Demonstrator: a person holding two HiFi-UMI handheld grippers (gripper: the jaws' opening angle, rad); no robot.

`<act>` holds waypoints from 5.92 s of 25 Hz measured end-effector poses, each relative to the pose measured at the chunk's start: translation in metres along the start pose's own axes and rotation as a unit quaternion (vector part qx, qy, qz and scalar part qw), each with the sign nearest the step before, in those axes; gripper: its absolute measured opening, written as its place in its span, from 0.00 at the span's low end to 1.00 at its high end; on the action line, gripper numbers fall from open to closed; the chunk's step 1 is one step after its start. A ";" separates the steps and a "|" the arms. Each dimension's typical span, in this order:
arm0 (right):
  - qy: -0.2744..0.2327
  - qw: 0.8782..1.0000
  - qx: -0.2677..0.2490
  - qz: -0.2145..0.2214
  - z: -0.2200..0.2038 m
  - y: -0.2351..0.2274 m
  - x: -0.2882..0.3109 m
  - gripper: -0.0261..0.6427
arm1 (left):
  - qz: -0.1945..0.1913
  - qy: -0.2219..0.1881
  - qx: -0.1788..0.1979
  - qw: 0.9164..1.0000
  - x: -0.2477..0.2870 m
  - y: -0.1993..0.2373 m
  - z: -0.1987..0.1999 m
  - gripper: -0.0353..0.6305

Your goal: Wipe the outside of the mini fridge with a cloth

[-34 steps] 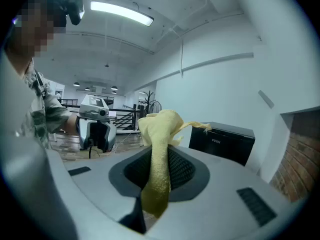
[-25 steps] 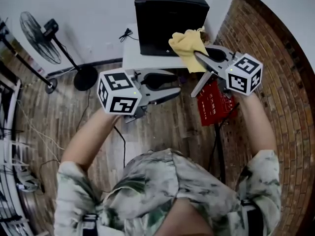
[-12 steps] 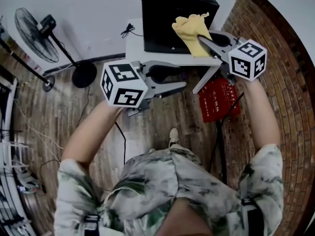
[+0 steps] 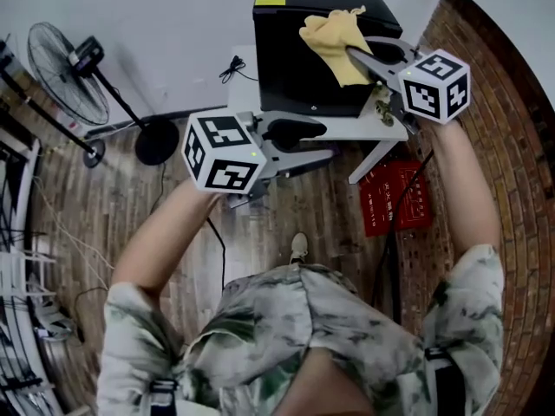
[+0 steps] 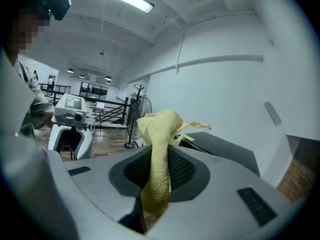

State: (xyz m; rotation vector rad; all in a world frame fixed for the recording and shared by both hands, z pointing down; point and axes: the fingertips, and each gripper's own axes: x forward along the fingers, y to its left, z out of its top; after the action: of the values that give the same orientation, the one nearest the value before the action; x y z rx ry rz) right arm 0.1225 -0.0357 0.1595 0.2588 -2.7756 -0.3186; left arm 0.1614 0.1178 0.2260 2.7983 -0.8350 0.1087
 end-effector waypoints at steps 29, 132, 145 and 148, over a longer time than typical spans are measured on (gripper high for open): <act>0.097 0.989 -0.095 0.065 0.044 -0.165 0.229 0.17 | -0.025 -0.005 0.018 1.000 0.073 0.200 0.071 0.30; 0.178 0.977 -0.063 -0.102 -0.125 -0.498 0.133 0.17 | -0.055 0.020 0.016 0.998 0.256 0.239 0.069 0.30; 0.079 0.988 0.023 -0.128 -0.155 -0.558 0.102 0.17 | -0.002 0.017 0.010 1.000 0.306 0.249 0.067 0.30; 0.068 0.989 0.043 -0.125 -0.174 -0.559 0.108 0.17 | 0.004 0.026 0.002 1.000 0.314 0.251 0.061 0.30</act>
State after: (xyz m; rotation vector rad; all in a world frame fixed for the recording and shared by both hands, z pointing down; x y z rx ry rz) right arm 0.1605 -0.6271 0.2134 0.6278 -2.6265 -0.2304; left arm 0.2860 -0.2679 0.2554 2.7829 -0.8348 0.1821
